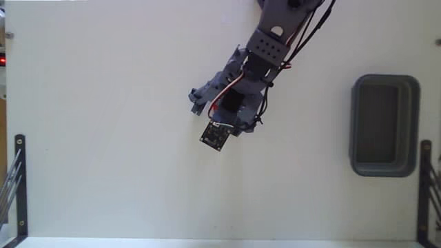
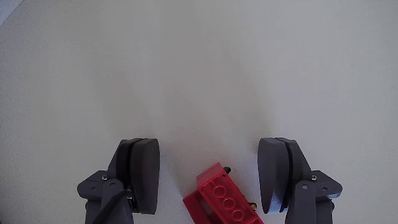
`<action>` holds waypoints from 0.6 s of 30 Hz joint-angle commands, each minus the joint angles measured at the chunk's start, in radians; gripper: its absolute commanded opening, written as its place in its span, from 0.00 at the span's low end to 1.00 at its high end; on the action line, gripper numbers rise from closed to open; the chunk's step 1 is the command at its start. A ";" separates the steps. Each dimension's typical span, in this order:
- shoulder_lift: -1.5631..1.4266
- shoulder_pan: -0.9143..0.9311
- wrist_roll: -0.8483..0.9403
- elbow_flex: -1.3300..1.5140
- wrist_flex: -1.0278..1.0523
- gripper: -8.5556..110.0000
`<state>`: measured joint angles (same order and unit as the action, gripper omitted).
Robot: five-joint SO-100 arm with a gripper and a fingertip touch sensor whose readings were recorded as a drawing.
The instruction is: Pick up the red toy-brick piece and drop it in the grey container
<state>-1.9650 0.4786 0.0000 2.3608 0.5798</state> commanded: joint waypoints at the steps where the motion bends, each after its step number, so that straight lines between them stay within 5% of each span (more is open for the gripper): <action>1: -0.025 0.011 0.000 -0.019 0.018 0.88; 18: -0.025 0.011 0.000 -0.019 0.018 0.84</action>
<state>-1.9650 0.4771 0.0000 2.3608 0.5798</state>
